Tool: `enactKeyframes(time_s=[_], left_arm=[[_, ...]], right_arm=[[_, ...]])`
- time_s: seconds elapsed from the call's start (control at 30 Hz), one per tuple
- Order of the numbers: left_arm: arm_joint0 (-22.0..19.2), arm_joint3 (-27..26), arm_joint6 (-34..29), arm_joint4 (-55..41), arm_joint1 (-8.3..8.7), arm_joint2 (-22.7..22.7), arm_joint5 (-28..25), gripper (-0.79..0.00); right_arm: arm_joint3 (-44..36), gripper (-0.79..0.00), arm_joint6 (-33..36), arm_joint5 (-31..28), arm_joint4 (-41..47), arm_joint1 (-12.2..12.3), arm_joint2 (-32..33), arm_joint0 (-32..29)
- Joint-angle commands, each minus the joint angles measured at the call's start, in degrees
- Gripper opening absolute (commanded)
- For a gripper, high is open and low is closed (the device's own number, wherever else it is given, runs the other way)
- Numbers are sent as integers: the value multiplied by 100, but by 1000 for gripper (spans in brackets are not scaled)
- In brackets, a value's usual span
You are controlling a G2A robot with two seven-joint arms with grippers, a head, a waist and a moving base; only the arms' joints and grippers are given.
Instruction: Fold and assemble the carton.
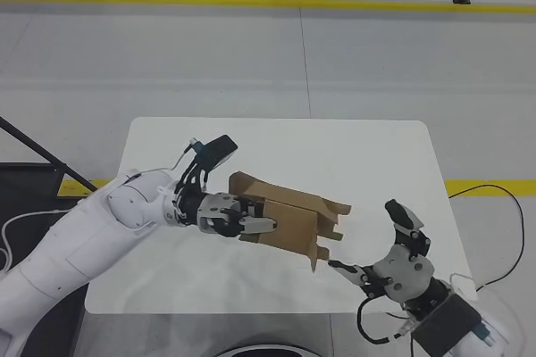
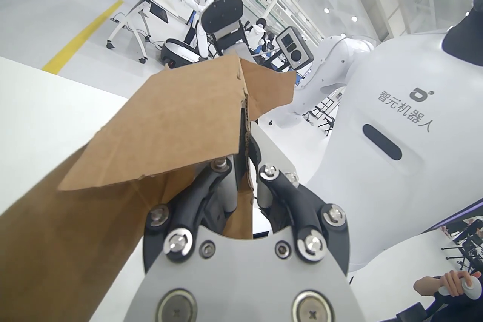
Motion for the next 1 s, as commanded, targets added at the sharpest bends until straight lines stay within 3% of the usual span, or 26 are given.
enactKeyframes(time_s=[0.0, 0.23, 0.6, 0.97], left_arm=[[20, 19, 0, -72, -3, -39, 0, -785], [134, 36, 0, -214, 5, -236, 0, -785], [369, 83, 0, -240, 41, -542, 0, -785], [385, 46, 0, -125, 33, -461, 0, -785]], right_arm=[[84, 0, -46, -140, 10, 13, 130, -87], [352, 0, 106, -470, -28, 37, 253, -136], [537, 0, 416, -613, -168, 31, -65, 159], [691, 0, 645, -209, 70, -35, -476, 661]])
